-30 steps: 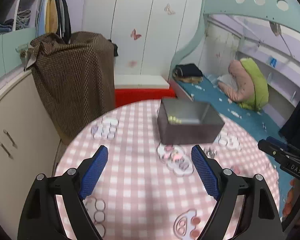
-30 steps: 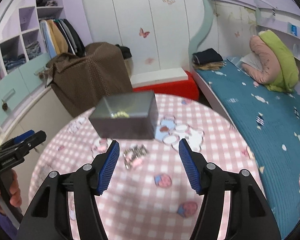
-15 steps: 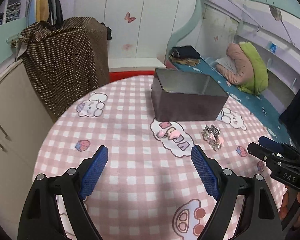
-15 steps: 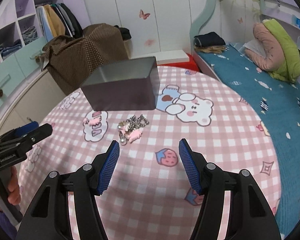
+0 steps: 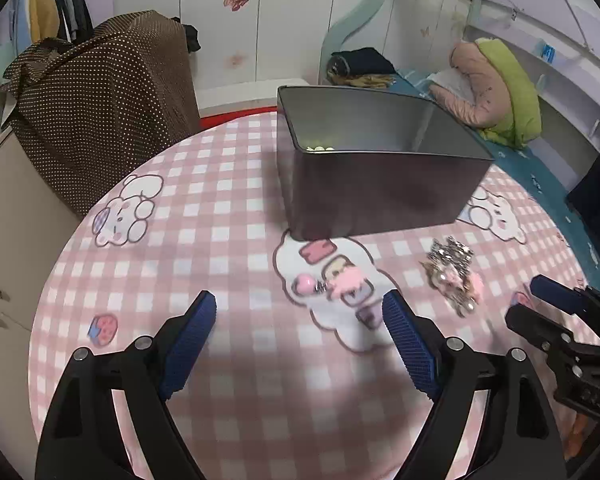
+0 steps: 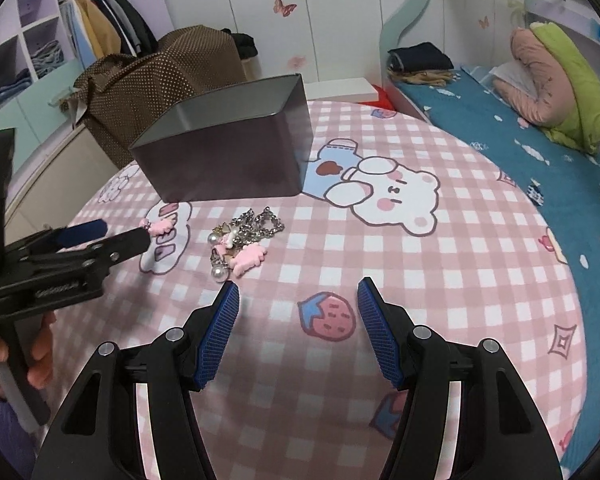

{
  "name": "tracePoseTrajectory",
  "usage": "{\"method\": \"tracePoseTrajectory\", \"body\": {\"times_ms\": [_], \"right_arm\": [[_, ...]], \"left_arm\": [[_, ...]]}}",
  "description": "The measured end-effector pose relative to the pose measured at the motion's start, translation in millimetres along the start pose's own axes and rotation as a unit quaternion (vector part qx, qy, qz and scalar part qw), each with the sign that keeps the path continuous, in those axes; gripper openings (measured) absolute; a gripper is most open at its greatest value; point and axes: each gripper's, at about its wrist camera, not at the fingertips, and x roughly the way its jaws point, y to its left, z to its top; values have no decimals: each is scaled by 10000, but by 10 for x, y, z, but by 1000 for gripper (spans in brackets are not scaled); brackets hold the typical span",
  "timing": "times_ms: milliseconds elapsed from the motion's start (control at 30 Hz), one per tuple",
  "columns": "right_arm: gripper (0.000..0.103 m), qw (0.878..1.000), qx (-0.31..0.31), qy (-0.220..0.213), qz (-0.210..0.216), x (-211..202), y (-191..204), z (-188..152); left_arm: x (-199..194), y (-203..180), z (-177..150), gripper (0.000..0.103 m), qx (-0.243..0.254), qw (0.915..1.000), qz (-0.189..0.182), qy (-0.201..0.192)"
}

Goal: Organize jewelry
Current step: 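Grasp the pink charm with the left tool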

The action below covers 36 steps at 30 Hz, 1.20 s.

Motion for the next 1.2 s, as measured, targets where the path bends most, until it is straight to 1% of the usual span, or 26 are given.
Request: {"method": "tracePoseTrajectory", "body": {"times_ms": [133, 167, 200, 233, 300, 333, 367, 400, 433, 467, 667, 733, 767, 867, 933, 1033, 1133, 1200], "right_arm": [[60, 9999, -101, 99, 0, 54, 35, 49], [60, 9999, -137, 106, 2, 66, 50, 58], [60, 9998, -177, 122, 1, 80, 67, 66], [60, 9996, -233, 149, 9, 104, 98, 76], [60, 9994, -302, 160, -1, 125, 133, 74], [60, 9992, -365, 183, -30, 146, 162, 80], [60, 9989, -428, 178, -76, 160, 185, 82], [60, 9987, -465, 188, -106, 170, 201, 87], [60, 9986, -484, 187, -101, 177, 214, 94], [60, 9986, -492, 190, -77, 187, 223, 103], [60, 9971, -705, 228, -150, 228, 301, 134], [51, 9967, -759, 232, -147, 239, 313, 146], [44, 9966, -779, 226, -136, 242, 327, 154], [41, 9962, -821, 273, -91, 237, 319, 171], [41, 9965, -792, 273, 7, 210, 295, 179], [41, 9959, -873, 212, -138, 184, 265, 202], [41, 9944, -1019, 276, -5, 215, 293, 238], [41, 9935, -1104, 281, -45, 240, 328, 249]], "left_arm": [[94, -11, 65, 81, 58, 10000, -53, 55], [112, -12, 71, 79, 68, 9999, -51, 68], [141, -22, 78, 73, 100, 9999, -59, 92], [150, -38, 80, 67, 165, 9998, 25, 56], [164, -75, 79, 62, 305, 9994, 165, 29], [162, -79, 77, 53, 337, 9993, 149, -7], [157, -82, 78, 47, 357, 9992, 151, -42], [147, -83, 80, 30, 382, 9991, 146, -69], [141, -87, 80, 21, 412, 9990, 169, -85], [138, -89, 78, 15, 436, 9988, 186, -94], [94, -53, 27, 15, 428, 9990, 20, -102], [58, -14, -13, 15, 375, 9992, -95, -88], [45, 18, -24, 15, 338, 9993, -147, -80], [-40, 114, -83, 15, 204, 9993, -304, -109], [-111, 161, -102, 15, 90, 9990, -402, -145], [-186, 213, -124, 15, -16, 9982, -569, -176], [-229, 219, -147, 15, -31, 9981, -577, -198], [-254, 222, -165, 15, -46, 9978, -626, -203]]}}
